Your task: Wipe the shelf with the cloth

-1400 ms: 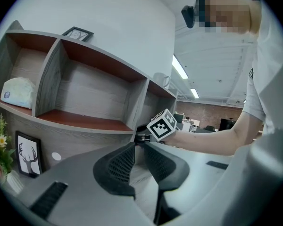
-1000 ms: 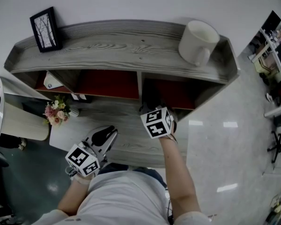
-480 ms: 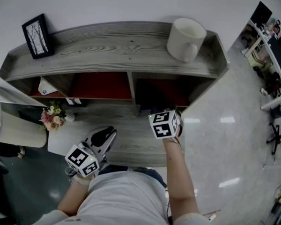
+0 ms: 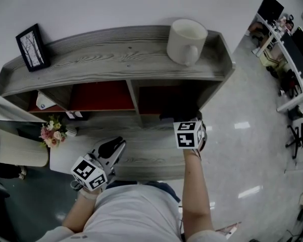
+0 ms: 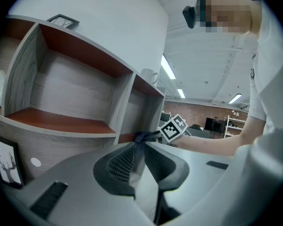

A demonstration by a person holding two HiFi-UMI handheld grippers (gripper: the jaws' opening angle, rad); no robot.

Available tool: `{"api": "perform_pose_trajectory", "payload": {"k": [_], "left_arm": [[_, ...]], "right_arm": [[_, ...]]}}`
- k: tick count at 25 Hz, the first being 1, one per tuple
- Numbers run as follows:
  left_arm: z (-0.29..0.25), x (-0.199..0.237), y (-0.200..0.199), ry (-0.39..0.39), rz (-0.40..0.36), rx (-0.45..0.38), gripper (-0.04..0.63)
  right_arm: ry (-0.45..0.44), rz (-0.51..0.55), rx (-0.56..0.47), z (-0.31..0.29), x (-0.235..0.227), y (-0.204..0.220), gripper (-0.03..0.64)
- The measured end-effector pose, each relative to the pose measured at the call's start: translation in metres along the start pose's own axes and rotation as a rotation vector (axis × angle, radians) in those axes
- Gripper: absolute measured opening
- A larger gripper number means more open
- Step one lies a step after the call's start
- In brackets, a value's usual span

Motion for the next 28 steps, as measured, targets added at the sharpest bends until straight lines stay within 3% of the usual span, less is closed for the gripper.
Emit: {"api": "perform_pose_trajectory", "payload": {"k": [3,8,19,28], "left_arm": [[-0.005,-0.002,-0.002,0.018,-0.009,0.000,0.052],[-0.010,-0.001,-0.005,0.042,-0.017,0.006,0.052],[-0.011,0.010,-0.006,0.054,-0.017,0.017,0.052],[-0.008,0.016,-0.006,0.045,-0.015,0.020,0.052]], "right_arm": [[0.072,-0.025,0.034,0.004,-0.016,0.011,0.074],[0.109,-0.052,0.057,0.003,-0.019,0.011,0.072],[0.222,0.070,0.132,-0.026,-0.006,-0.024,0.069],[0.143,0.064,0.119,-0.048,0.003,-0.050,0.067]]}}
Point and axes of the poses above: the fingertips, and each gripper's own axes: z backward along the fingers, x to its left, y out of its underside, the point moved 5 cm from there along z, backward along the fingers, and after that the axes turned 14 degrees about x, right-handed, at the moved point
